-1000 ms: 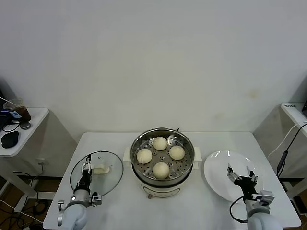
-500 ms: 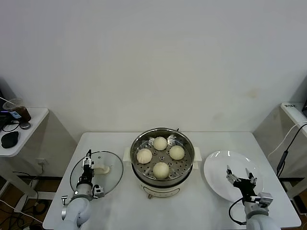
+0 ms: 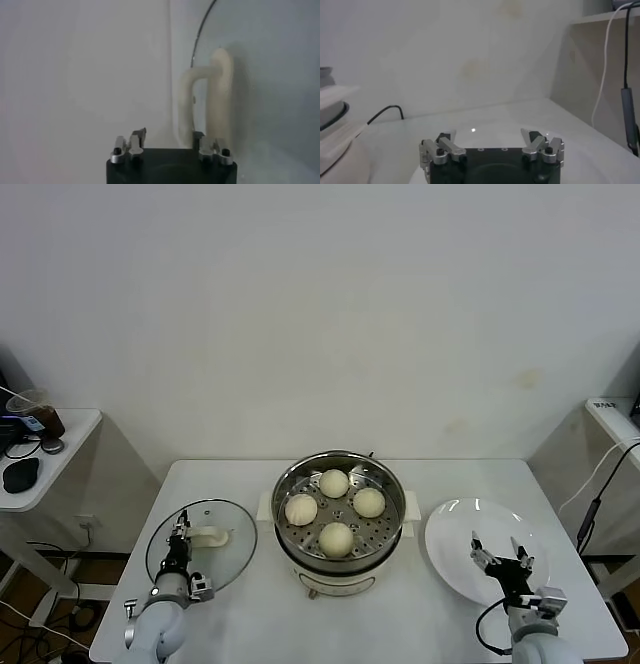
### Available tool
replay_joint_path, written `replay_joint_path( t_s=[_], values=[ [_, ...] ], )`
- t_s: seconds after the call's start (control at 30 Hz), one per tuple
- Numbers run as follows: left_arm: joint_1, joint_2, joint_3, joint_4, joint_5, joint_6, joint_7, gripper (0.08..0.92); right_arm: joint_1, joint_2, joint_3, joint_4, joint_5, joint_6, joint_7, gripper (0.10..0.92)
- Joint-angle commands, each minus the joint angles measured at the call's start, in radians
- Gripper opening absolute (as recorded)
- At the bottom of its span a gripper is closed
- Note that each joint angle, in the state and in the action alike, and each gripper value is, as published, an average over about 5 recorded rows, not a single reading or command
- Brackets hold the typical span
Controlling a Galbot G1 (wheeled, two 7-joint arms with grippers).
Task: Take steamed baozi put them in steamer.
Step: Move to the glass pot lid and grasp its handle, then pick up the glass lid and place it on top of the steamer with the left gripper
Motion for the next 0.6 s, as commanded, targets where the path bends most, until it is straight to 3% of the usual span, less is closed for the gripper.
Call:
replay_joint_path(
  t_s=[0.03,0.2,0.33,0.6],
  values=[
    [0.023,-0.027,-0.032,-0.09,-0.038,0.082,0.029,0.372,0.001,-0.001,0.001,0.0,-0.001,0.001,-0.003,0.823],
    [0.05,-0.05,-0.059,-0.163,-0.045,0.126,0.018,0.227,0.007,-0.006,0.008,0.002,0.003,-0.001,-0.005,0.823],
    [0.08,-0.044,-0.057,-0.246,-0.031,0.172,0.023,0.174,0.008,-0.004,0.009,0.009,0.005,-0.003,-0.005,0.823],
    [0.075,-0.096,-0.041,-0.481,0.165,0.446,0.279,0.171,0.004,-0.001,0.015,0.03,0.01,-0.01,-0.005,0.823]
  ],
)
